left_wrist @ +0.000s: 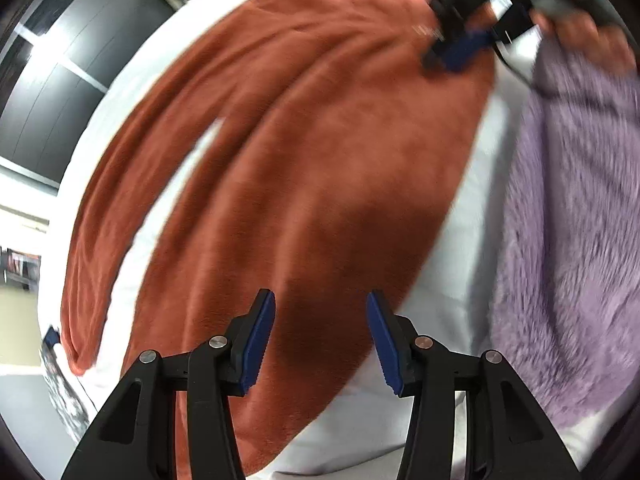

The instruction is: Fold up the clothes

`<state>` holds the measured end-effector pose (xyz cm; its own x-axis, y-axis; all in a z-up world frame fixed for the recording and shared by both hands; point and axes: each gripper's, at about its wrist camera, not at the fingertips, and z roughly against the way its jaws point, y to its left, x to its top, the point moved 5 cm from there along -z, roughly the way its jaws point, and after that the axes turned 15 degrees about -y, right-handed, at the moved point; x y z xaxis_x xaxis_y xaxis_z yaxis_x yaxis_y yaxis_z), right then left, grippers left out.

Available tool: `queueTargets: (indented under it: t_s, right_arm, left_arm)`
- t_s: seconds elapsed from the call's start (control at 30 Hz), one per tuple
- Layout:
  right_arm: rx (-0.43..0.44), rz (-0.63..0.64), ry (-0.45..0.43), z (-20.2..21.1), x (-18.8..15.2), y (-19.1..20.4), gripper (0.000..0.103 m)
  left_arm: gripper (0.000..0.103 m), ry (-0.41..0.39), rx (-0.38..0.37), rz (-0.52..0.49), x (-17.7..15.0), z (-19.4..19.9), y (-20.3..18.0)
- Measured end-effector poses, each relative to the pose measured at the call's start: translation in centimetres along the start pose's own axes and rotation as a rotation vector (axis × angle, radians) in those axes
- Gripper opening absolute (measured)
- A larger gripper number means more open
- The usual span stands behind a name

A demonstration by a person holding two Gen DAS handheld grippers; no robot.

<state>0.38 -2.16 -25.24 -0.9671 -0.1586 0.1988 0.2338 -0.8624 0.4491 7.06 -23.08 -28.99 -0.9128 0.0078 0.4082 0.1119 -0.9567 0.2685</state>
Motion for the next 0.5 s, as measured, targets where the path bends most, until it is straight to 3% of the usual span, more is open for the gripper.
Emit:
queueTargets:
  t_s: [0.2, 0.33, 0.43, 0.5]
  right_arm:
    - [-0.046, 0.172, 0.079, 0.9, 1.0, 1.4, 0.027]
    - [-0.061, 0.339, 0.145, 2.0, 2.2, 2.9, 0.04]
    - [-0.042, 0.396, 0.134, 4.7, 4.6, 3.5, 0.043]
    - [-0.046, 0.43, 0.11, 8.5, 5.1, 0.5, 0.045]
  left_arm:
    - [0.05, 0.066, -0.014, -0.019, -1.3, -1.4, -0.3]
    - [0.05, 0.081, 0.01, -0.047, -1.5, -2.5, -0.5]
    - [0.05, 0.086, 0.03, -0.058, -1.5, -3.0, -0.8]
    - [0.048, 0.079, 0.033, -0.065, -1.4, -2.9, -1.0]
